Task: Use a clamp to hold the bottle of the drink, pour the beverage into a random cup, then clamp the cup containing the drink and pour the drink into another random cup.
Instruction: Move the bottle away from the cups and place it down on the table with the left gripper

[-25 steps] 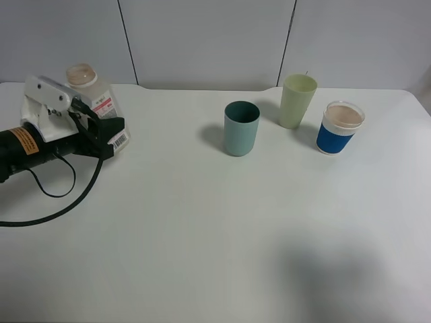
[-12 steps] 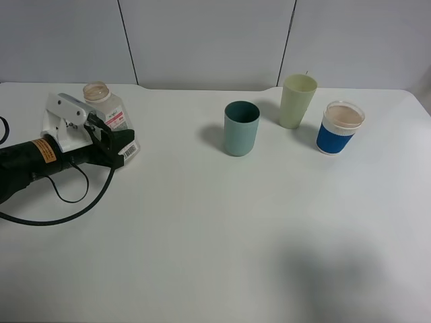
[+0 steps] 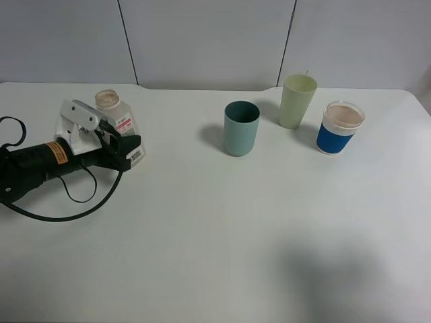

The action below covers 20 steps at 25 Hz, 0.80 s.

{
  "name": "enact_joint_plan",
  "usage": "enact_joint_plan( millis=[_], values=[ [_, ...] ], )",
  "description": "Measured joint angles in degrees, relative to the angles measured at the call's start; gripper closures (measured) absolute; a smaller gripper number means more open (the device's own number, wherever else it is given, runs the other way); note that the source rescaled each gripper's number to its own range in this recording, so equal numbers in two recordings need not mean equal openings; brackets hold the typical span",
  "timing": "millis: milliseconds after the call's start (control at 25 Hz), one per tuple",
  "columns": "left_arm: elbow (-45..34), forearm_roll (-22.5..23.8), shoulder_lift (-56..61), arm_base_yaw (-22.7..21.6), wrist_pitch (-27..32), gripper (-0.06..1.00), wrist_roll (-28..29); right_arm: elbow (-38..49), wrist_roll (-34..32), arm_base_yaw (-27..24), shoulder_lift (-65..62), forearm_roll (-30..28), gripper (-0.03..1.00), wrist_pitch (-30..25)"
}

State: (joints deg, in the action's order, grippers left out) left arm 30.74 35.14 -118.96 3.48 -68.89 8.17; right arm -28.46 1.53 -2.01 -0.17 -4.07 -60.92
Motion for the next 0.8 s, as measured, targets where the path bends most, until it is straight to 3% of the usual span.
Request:
enact_joint_plan(
  millis=[400, 800],
  values=[
    [0.4, 0.1, -0.7, 0.0, -0.2, 0.91, -5.5, 0.0, 0.0, 0.0, 0.0, 0.0, 0.09, 0.0],
    [0.4, 0.1, -2.1, 0.0, -1.1, 0.91, -6.1, 0.0, 0.0, 0.0, 0.0, 0.0, 0.09, 0.0]
  ],
)
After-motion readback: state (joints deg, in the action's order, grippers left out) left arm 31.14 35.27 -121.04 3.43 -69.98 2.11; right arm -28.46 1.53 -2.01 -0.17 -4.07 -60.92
